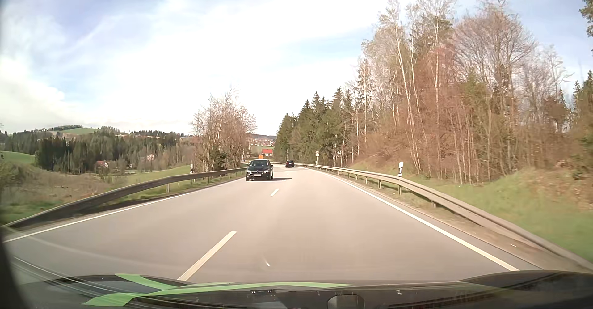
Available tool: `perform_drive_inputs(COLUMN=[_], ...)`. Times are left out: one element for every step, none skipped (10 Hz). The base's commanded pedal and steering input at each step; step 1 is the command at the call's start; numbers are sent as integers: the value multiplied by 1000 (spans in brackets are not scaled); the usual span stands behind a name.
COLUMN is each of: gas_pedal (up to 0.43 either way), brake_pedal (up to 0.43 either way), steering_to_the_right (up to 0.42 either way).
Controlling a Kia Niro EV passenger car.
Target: Follow the waypoints while adhering to traffic rules and regulations
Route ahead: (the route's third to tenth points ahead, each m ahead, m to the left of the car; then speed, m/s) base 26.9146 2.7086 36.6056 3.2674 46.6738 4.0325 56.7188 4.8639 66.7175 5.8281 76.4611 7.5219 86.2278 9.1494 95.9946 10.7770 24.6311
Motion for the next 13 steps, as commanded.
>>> perform_drive_inputs(gas_pedal=[87,87,79,67,59,47,39,0,0,0,0,0,0], brake_pedal=[0,0,0,0,0,0,0,0,0,0,0,0,0], steering_to_the_right=[-11,-11,-11,-11,-11,-11,-11,-11,-10,-9,-9,-9,-8])
